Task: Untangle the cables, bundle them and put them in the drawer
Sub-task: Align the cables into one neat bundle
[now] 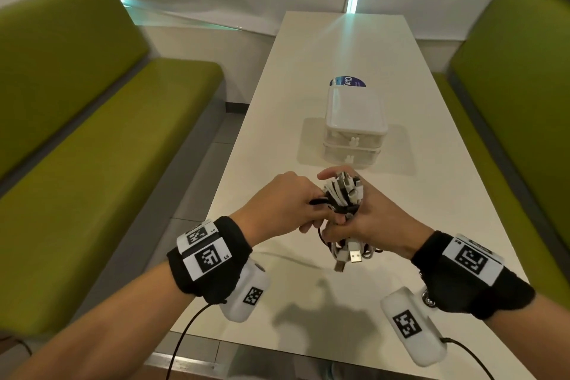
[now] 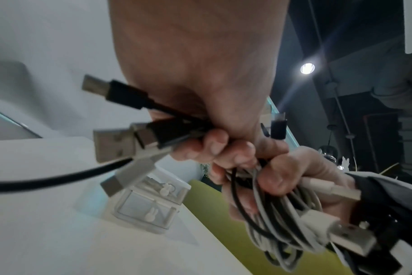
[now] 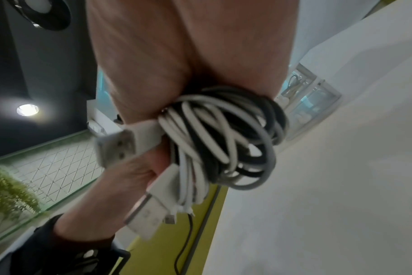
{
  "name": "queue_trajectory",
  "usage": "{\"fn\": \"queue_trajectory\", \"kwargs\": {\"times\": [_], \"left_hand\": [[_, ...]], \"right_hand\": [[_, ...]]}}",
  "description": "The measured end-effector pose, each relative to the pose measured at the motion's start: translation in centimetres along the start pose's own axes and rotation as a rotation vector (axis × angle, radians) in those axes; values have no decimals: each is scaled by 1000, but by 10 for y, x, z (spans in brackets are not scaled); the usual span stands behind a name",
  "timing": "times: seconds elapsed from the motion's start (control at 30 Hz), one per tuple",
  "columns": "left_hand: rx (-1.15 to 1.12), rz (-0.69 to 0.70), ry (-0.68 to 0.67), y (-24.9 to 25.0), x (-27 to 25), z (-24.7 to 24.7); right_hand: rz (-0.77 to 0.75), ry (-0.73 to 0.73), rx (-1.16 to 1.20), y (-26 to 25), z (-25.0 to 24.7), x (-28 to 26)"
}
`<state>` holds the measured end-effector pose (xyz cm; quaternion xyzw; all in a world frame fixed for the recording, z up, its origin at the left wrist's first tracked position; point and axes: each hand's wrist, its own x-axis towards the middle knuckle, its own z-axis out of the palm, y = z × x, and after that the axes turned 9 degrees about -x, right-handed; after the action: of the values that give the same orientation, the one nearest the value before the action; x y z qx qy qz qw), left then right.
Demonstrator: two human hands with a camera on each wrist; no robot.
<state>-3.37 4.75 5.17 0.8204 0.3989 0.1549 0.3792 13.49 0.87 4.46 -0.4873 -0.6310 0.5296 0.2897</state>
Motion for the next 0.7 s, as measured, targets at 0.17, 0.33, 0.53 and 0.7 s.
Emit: {"fn": "queue_trajectory", "kwargs": {"times": [0.17,0.33,0.53,0.7], "left_hand": [[200,89,84,-3,0,-8],[-11,36,101,0,-4,-10],[-140,46,151,-1,0,-9],[-103,-92,-6,-14,1,-24]], "right_hand": [[70,30,-69,3,4,3],[45,4,-56,-1,6,0],[65,0,35,-5,2,-5],[83,141,48,2,-11,-2]]}}
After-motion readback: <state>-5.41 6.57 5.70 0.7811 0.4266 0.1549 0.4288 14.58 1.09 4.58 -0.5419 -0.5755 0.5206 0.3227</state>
